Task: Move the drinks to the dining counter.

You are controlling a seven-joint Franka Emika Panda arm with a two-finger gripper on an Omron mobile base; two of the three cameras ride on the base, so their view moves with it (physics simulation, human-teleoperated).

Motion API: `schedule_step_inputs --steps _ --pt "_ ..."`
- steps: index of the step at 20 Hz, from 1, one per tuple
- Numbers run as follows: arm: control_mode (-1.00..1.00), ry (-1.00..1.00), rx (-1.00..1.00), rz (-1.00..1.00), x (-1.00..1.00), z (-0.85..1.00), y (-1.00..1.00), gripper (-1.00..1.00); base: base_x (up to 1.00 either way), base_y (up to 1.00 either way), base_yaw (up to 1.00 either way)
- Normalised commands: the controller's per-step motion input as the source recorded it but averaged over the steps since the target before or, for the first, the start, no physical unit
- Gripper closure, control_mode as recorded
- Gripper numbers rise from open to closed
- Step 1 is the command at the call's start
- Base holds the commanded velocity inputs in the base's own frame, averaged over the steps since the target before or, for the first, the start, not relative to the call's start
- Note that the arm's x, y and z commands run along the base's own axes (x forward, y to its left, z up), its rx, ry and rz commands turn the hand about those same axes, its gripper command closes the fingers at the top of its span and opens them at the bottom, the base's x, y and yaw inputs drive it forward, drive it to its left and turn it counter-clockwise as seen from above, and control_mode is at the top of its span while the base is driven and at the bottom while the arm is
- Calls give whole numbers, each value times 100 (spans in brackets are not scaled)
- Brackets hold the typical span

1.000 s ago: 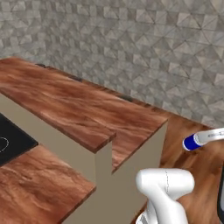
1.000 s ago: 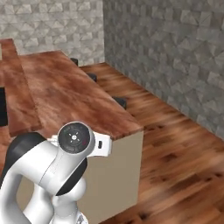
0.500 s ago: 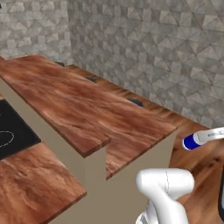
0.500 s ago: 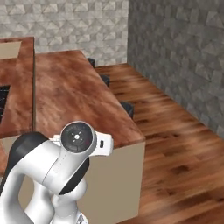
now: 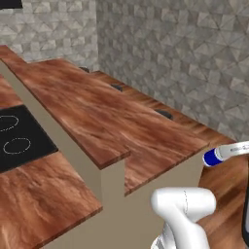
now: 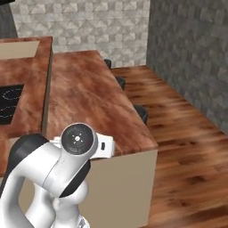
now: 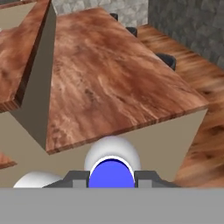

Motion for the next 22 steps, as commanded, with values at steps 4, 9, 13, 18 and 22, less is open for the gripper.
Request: schedule_step_inputs --steps 4,9,13,18,22 --pt "100 0 0 0 0 0 0 100 30 0 26" --pt "100 0 0 0 0 0 0 100 34 -7 31" --pt "100 0 0 0 0 0 0 100 39 -21 38" --pt "100 0 0 0 0 0 0 100 40 -39 42" --pt "100 0 0 0 0 0 0 100 29 -61 42"
